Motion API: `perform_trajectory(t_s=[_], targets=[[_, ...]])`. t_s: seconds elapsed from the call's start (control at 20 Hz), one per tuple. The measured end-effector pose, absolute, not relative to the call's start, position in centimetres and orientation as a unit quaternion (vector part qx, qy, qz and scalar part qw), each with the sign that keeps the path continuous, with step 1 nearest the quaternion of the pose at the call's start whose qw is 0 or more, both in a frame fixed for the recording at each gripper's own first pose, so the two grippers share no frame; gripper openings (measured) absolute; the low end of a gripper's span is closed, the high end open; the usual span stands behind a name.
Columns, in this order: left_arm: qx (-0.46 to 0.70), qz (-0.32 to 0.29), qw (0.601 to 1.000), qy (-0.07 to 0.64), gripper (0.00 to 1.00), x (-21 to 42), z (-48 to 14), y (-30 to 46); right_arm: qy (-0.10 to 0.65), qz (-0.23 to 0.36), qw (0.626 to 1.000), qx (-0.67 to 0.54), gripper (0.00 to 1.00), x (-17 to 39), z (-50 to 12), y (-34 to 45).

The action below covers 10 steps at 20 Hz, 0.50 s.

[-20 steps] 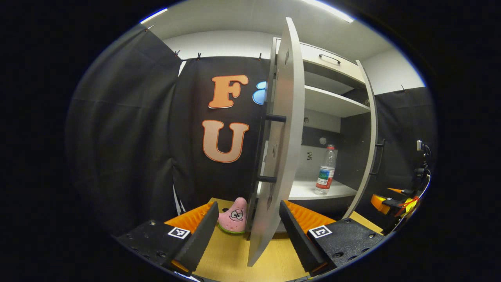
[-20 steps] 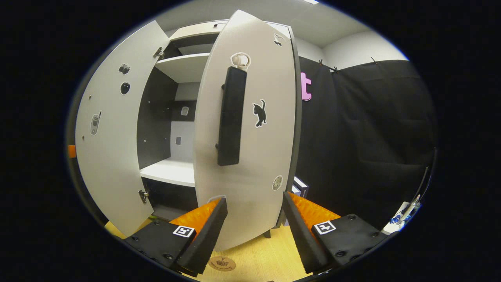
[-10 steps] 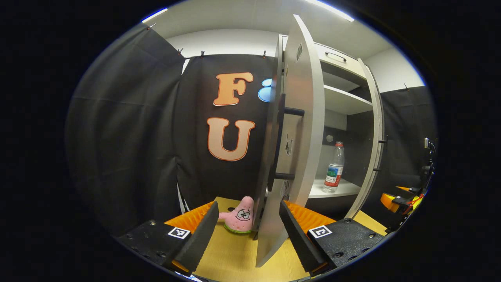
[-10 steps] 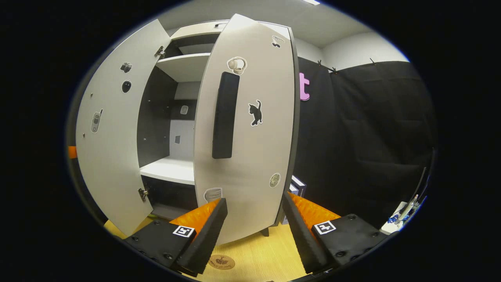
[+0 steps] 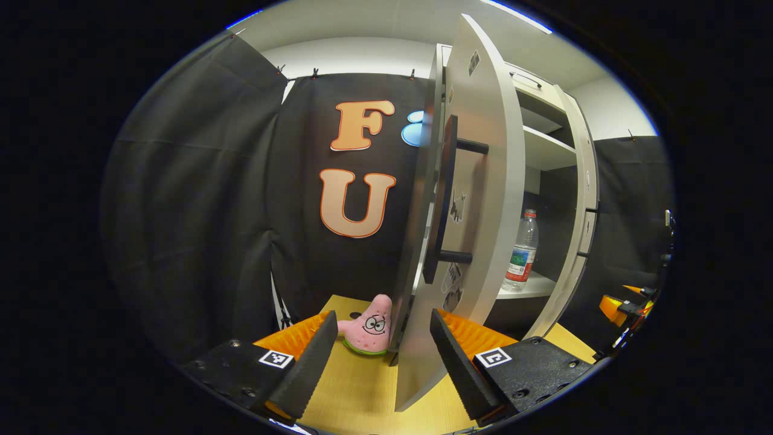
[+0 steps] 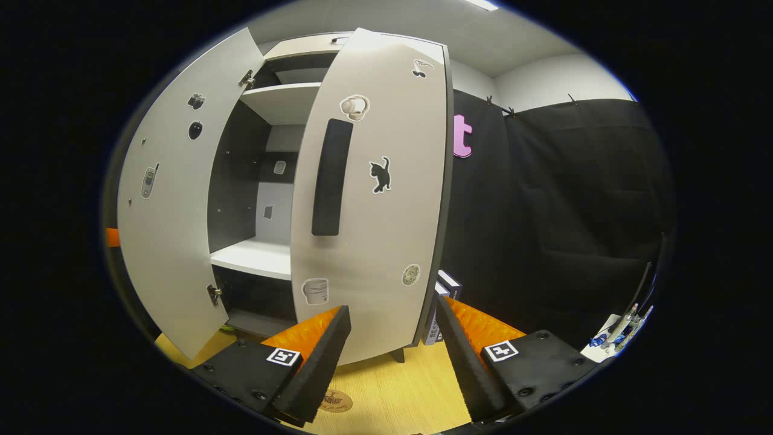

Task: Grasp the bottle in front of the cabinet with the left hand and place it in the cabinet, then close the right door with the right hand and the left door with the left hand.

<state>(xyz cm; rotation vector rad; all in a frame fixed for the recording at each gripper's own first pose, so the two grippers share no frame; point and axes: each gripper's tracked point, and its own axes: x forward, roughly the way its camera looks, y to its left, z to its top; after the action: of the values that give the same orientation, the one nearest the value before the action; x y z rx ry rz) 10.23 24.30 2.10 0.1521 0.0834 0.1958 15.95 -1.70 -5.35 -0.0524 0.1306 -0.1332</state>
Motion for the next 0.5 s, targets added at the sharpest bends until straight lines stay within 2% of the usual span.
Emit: perform_trajectory(t_s=[0.5], targets=[[0.071,0.078,0.993,0.048,0.92,10.7,1.2,21.4,0.065,-0.075,0.995,-0.031,0.95,13.8,-5.3,-4.1]])
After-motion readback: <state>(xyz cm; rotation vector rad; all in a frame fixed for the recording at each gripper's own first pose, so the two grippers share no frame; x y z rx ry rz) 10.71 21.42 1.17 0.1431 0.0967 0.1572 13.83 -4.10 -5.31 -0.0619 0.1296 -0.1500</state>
